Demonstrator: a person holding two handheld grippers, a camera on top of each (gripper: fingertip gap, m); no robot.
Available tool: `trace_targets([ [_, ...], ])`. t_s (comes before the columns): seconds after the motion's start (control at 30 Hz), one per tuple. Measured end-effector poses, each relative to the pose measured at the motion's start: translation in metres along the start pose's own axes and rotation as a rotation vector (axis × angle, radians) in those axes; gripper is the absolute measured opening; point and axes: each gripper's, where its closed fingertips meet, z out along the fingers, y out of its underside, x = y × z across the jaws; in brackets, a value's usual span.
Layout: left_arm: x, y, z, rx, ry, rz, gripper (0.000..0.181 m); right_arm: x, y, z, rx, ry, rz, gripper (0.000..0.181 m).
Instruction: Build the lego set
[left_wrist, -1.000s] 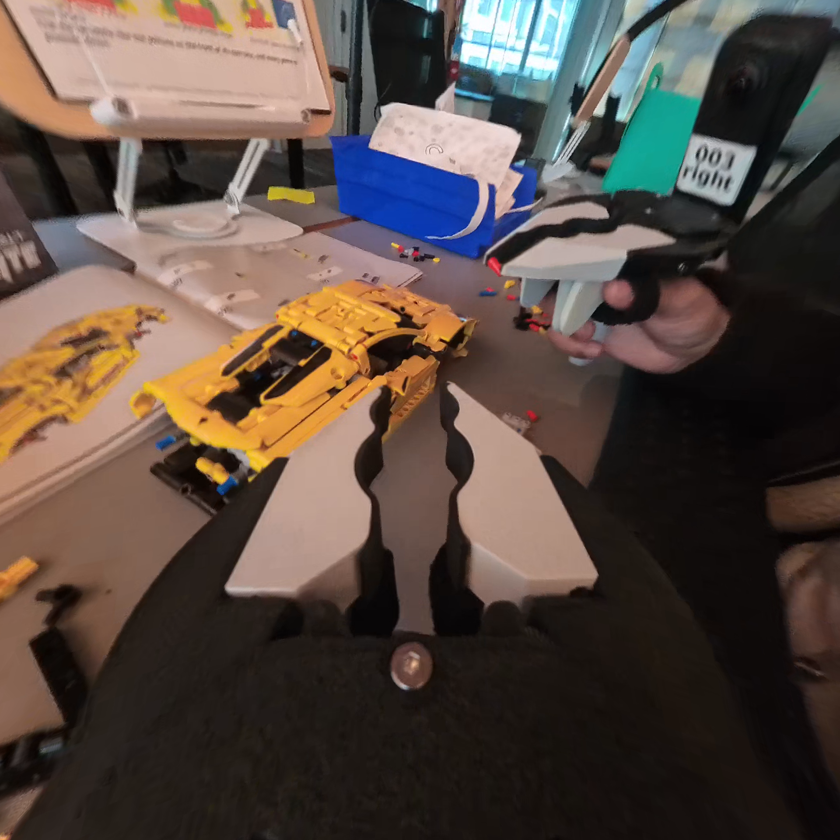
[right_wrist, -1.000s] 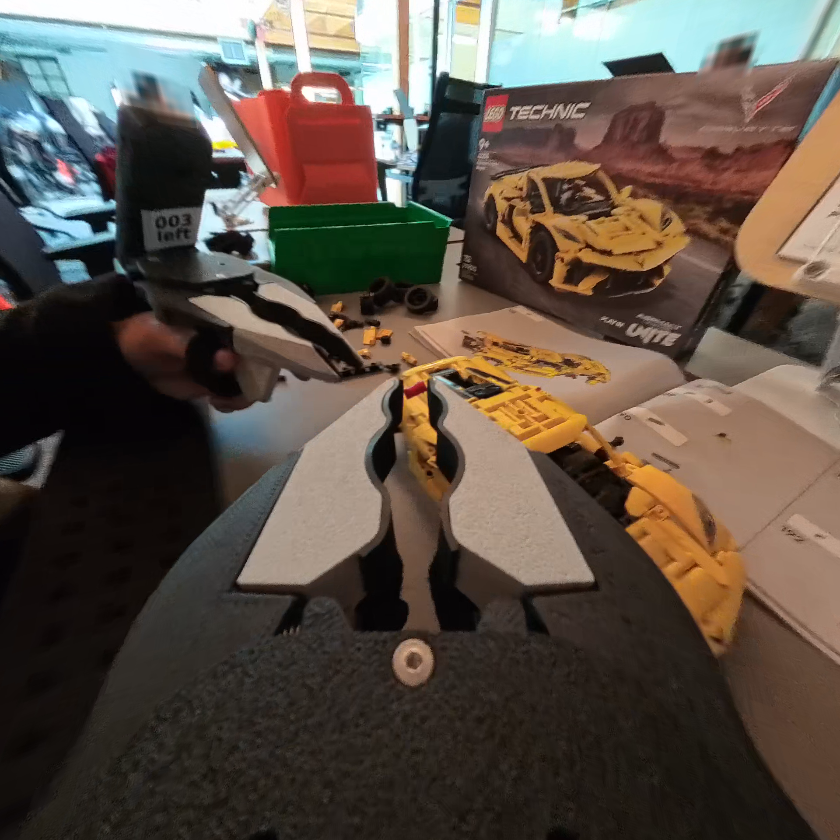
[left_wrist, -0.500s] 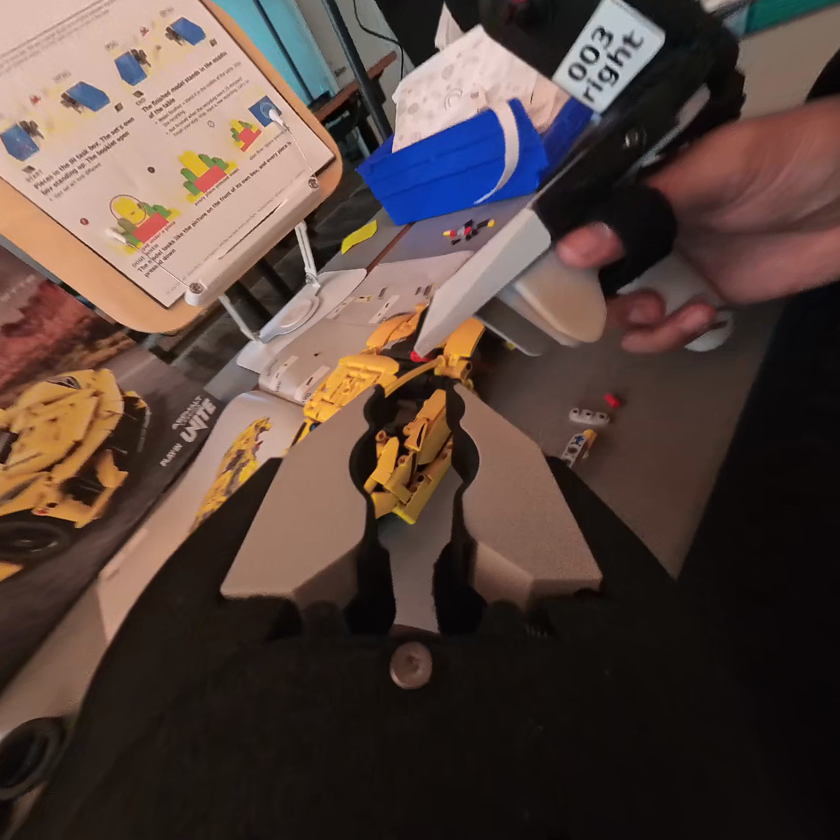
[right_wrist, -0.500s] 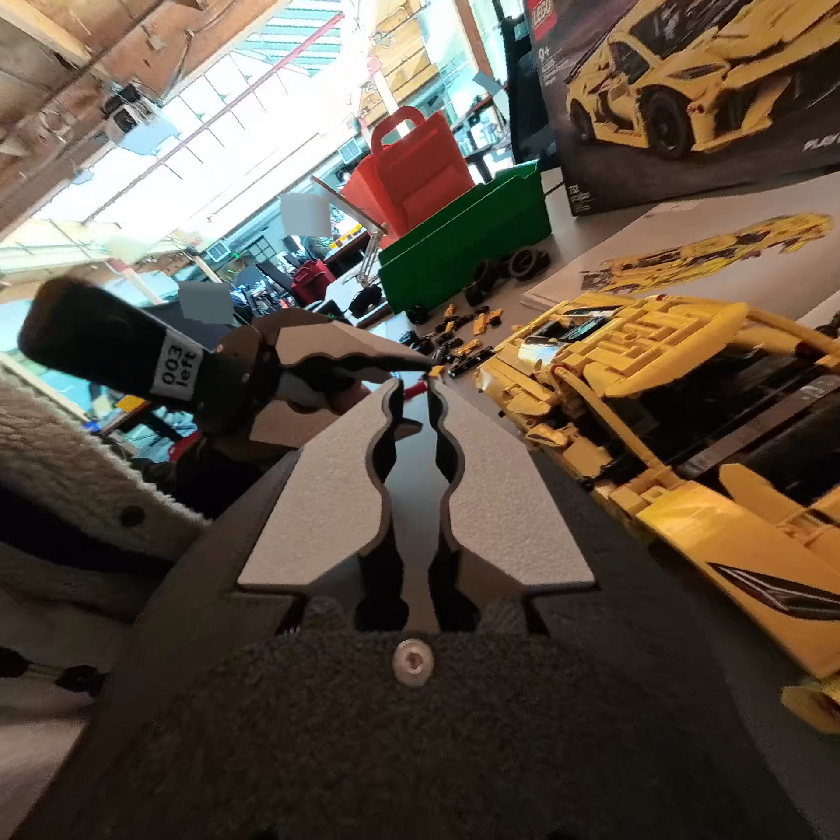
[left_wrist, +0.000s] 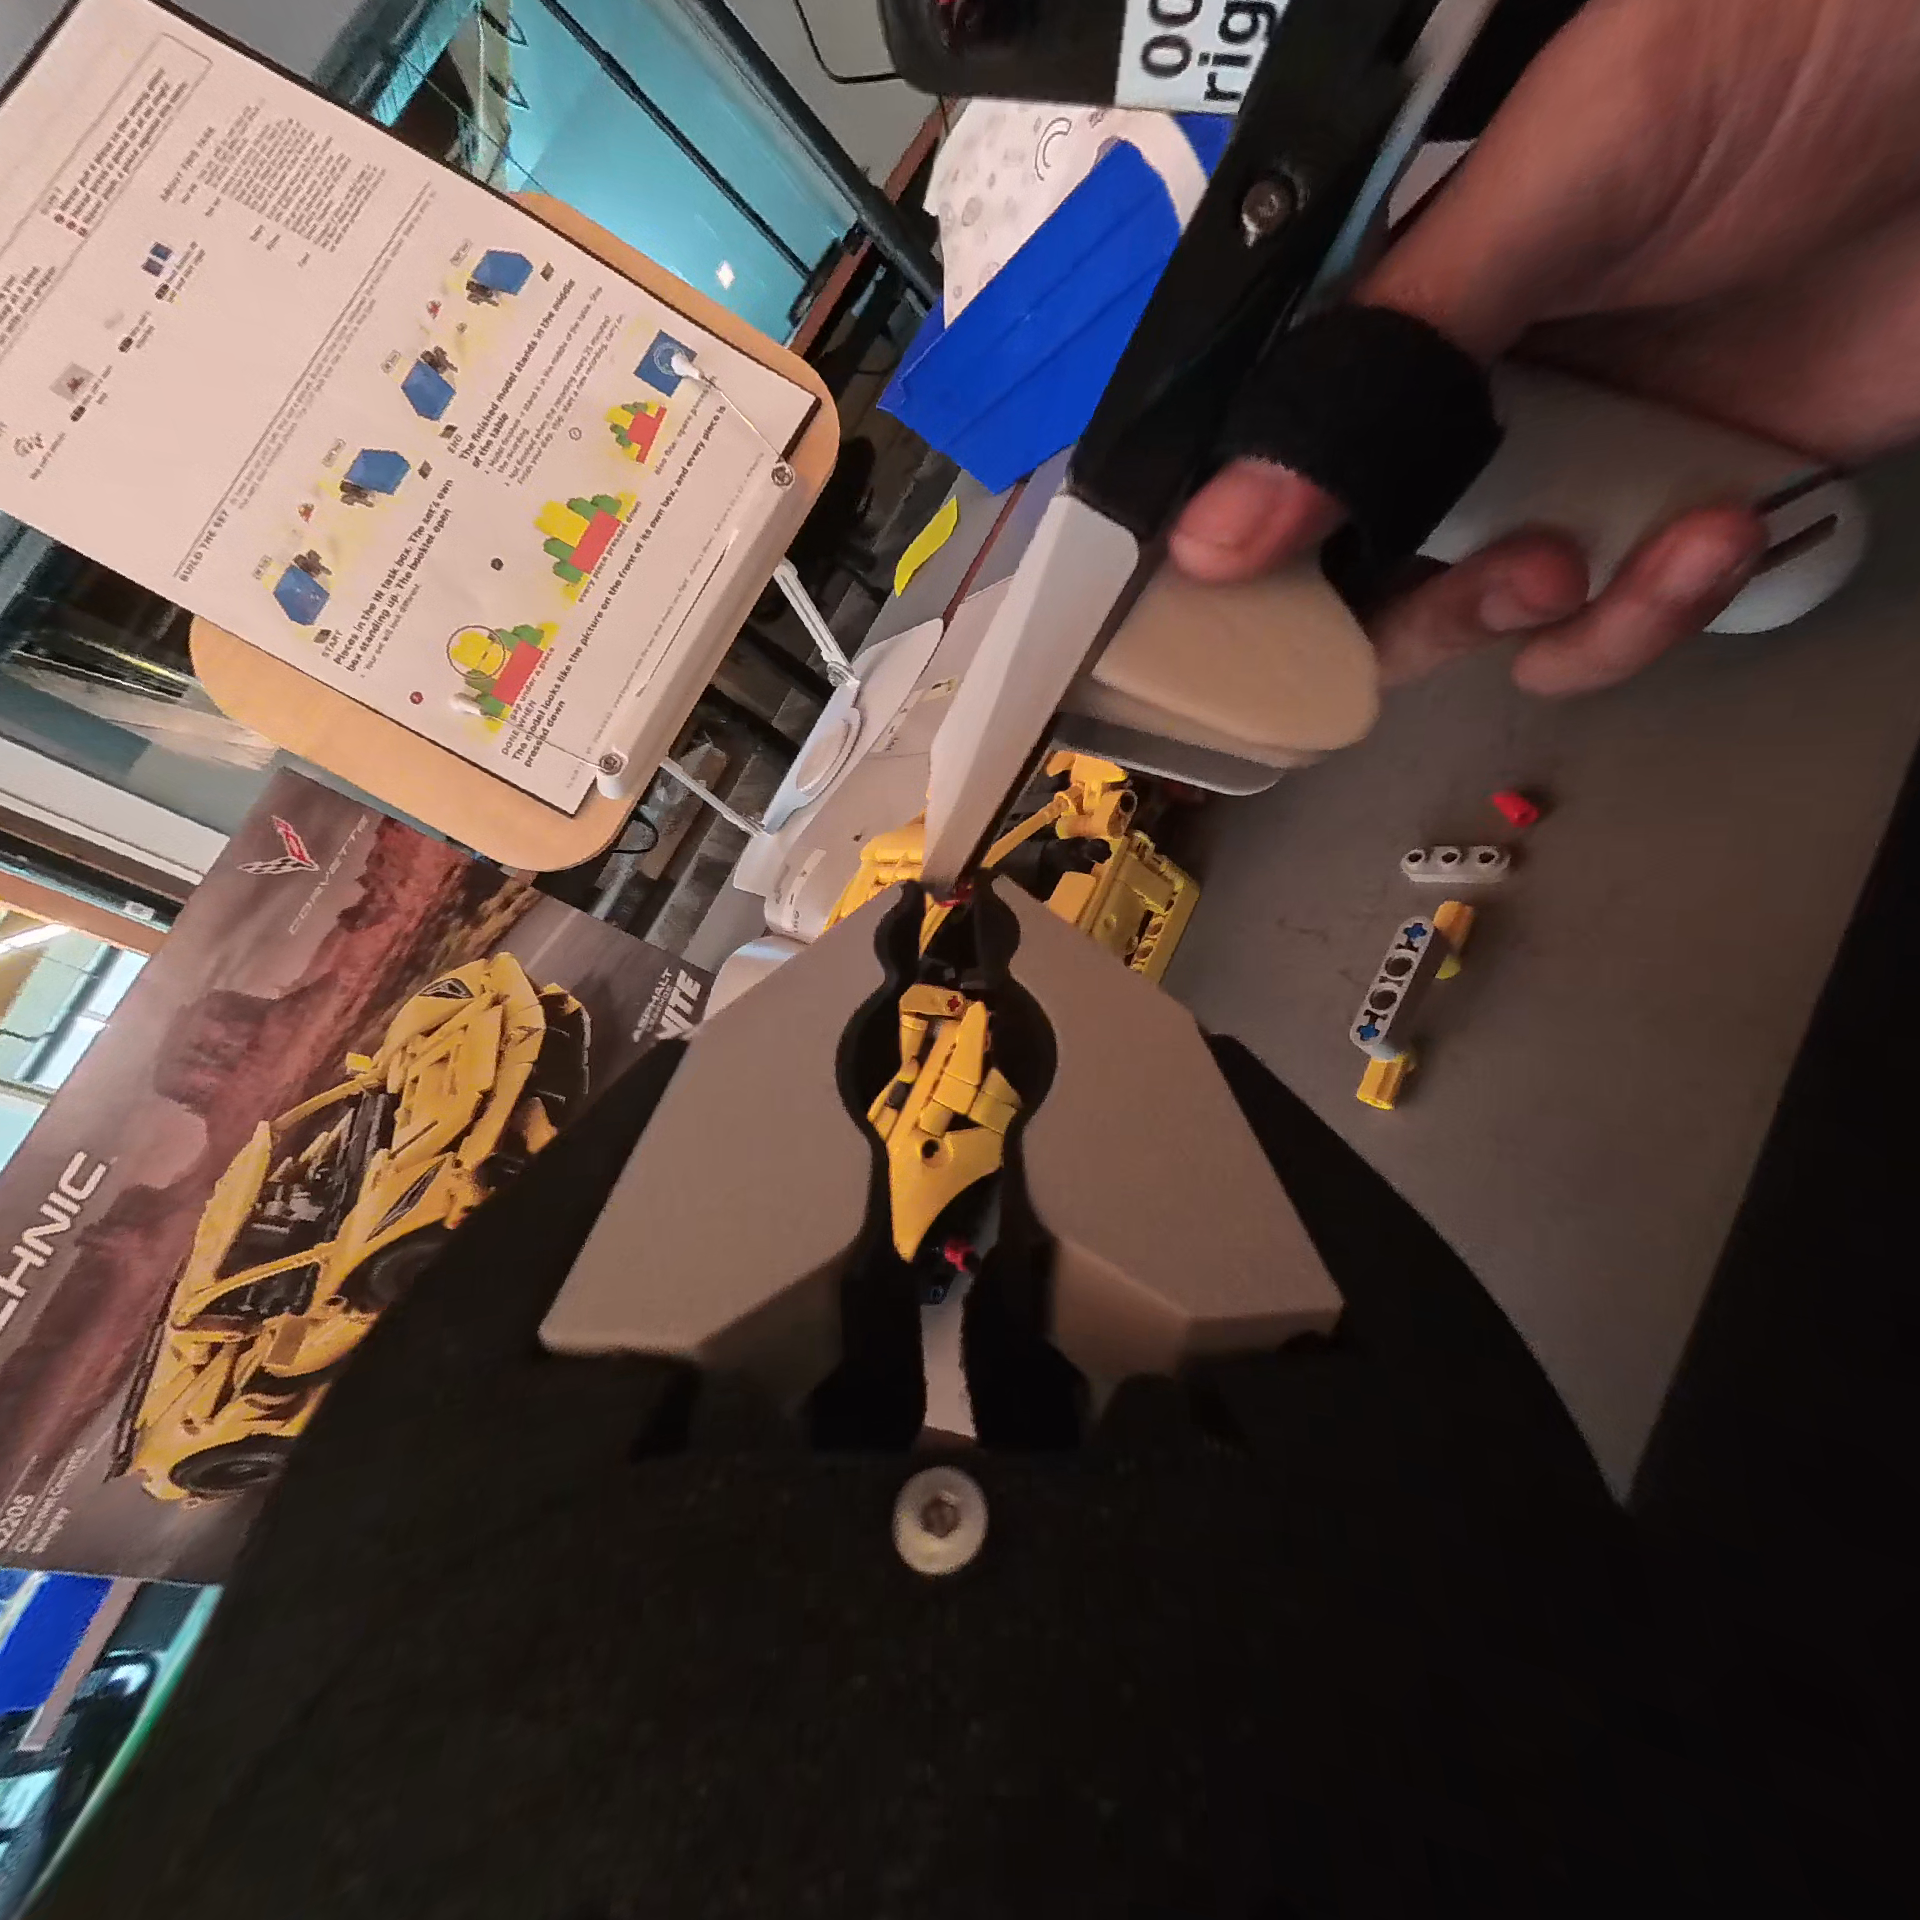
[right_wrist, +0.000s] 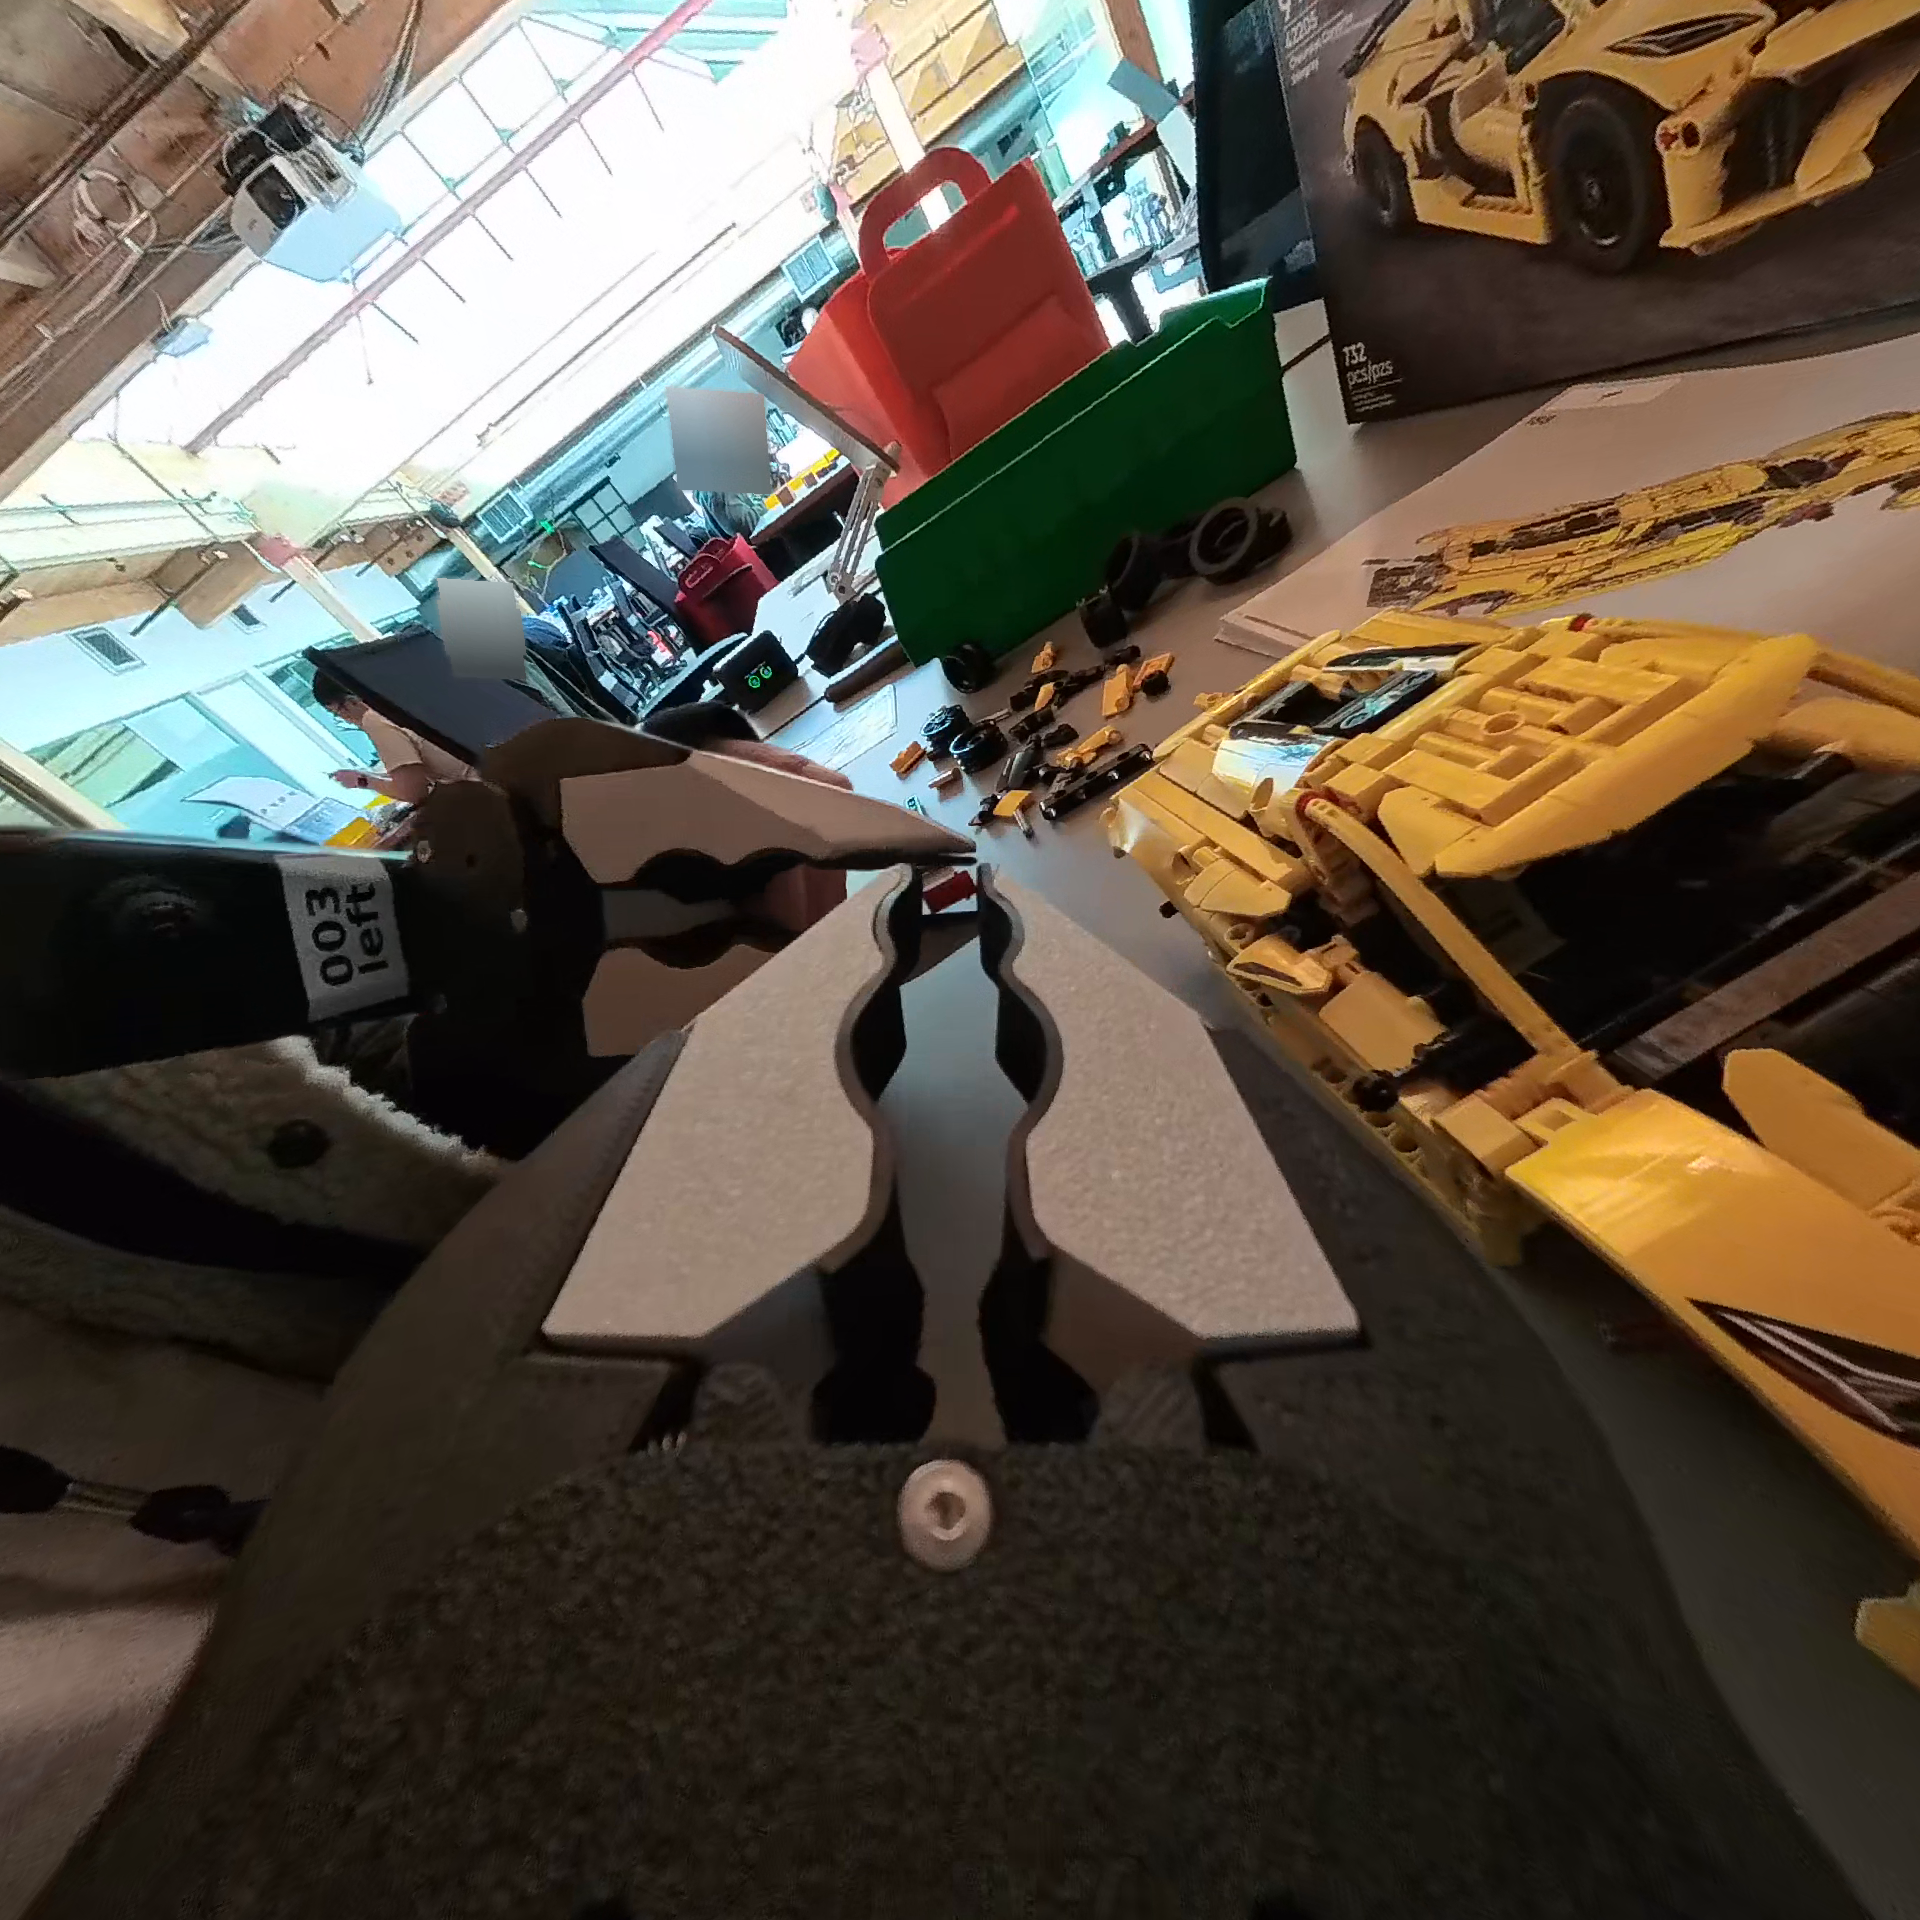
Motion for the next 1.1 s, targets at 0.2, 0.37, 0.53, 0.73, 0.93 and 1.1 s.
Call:
trace_targets([
  [0.2,-0.003,-0.006,-0.004,0.031,-0.019,0.014,0.005,-0.006,-0.004,-0.002,0.022,-0.048,0.03,0.009],
  [0.37,-0.005,-0.018,-0.011,0.127,0.019,-0.061,0.005,-0.02,-0.01,-0.009,0.064,-0.256,0.276,0.016],
  [0.53,-0.006,-0.046,-0.032,0.354,0.178,-0.277,0.005,-0.039,-0.009,-0.024,-0.026,-0.569,0.602,0.019],
  [0.73,0.004,-0.054,-0.039,0.428,0.248,-0.25,0.005,-0.054,-0.007,-0.031,-0.085,-0.683,0.637,0.013],
  [0.93,0.01,-0.052,-0.037,0.42,0.263,-0.22,0.005,-0.058,-0.001,-0.032,-0.122,-0.697,0.641,0.012],
  [1.1,0.012,-0.052,-0.037,0.417,0.268,-0.208,0.005,-0.058,0.003,-0.03,-0.142,-0.688,0.644,0.005],
])
